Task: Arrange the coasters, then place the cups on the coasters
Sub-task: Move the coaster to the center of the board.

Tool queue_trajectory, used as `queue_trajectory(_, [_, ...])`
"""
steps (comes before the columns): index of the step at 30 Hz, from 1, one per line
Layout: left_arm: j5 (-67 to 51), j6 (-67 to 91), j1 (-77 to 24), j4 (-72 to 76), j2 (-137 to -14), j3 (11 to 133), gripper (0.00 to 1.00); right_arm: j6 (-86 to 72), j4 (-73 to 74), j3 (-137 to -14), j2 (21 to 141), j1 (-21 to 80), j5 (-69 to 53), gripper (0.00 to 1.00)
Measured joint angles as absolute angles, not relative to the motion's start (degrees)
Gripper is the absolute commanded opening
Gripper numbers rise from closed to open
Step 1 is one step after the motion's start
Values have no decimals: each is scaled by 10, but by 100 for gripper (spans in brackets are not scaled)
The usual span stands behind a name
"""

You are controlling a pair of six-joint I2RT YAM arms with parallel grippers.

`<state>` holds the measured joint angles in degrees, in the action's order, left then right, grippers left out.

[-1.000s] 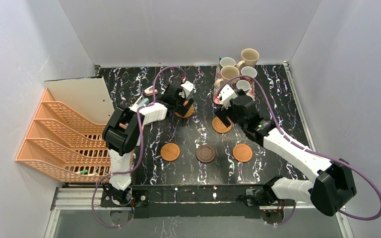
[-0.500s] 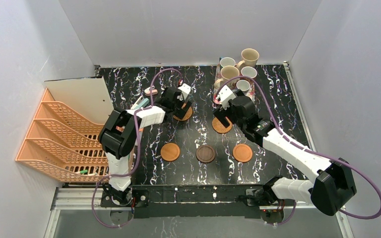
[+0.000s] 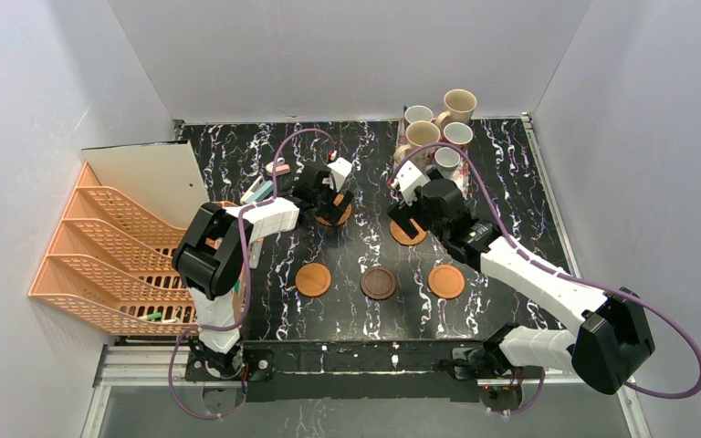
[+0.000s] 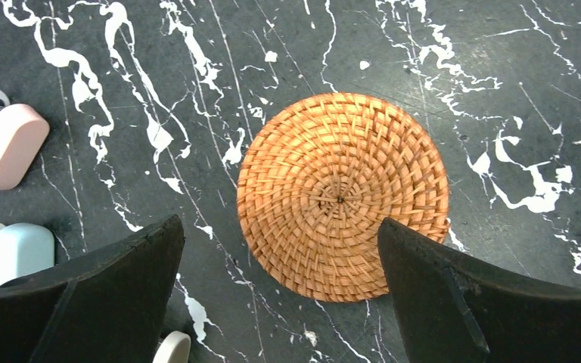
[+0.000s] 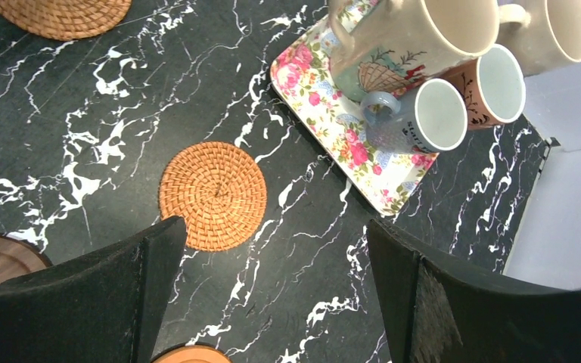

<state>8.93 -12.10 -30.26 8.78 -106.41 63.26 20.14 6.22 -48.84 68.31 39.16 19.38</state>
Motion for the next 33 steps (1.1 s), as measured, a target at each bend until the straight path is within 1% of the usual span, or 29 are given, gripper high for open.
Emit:
queue_trajectory(22, [21, -86, -303, 94, -1064, 624, 98, 204, 58, -488, 682, 406, 198, 98])
queue_trajectory(28, [53, -76, -303, 107, -1061, 605, 98, 205, 58, -488, 682, 406, 207, 98])
queue_trajectory(33, [87, -74, -303, 137, -1024, 584, 98, 208, 58, -488, 683, 407, 209, 98])
